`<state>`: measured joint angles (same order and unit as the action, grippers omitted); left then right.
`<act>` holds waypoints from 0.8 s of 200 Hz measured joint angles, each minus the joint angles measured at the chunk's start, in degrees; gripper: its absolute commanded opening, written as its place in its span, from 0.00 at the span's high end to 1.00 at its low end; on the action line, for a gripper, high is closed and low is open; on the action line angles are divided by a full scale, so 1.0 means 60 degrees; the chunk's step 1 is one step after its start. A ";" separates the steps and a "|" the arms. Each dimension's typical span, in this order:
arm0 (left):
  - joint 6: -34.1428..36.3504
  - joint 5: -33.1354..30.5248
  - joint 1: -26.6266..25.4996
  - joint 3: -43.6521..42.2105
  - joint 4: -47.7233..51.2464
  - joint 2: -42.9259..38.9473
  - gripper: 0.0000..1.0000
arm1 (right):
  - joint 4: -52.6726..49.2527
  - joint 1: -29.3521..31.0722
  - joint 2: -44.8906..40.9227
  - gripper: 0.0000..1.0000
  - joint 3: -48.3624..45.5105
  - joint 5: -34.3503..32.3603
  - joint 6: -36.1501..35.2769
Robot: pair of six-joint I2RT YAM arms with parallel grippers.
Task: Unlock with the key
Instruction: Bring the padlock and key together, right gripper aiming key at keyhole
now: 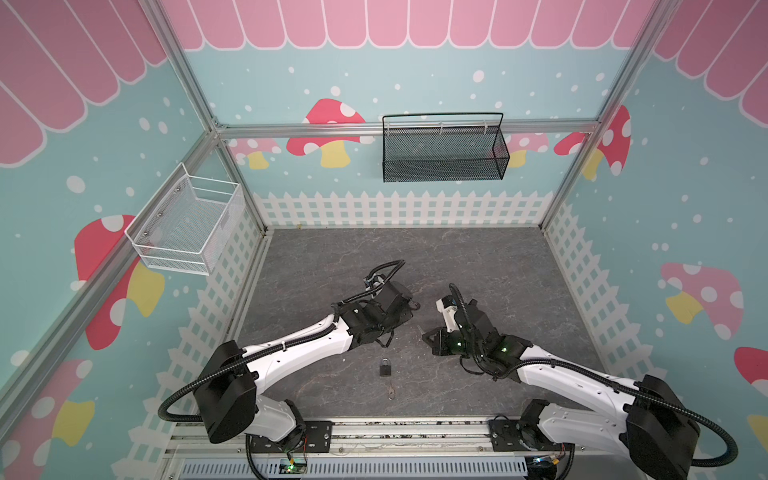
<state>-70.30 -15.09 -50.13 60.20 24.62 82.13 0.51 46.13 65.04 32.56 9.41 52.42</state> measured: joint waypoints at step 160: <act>-0.0652 -0.0699 -0.0044 -0.0226 -0.0142 -0.0616 1.00 | 0.2728 0.0878 0.0867 1.00 0.0124 -0.0670 0.1432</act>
<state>-74.22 -19.29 -50.39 58.85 23.77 78.43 16.88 51.40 70.24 33.30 5.39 61.01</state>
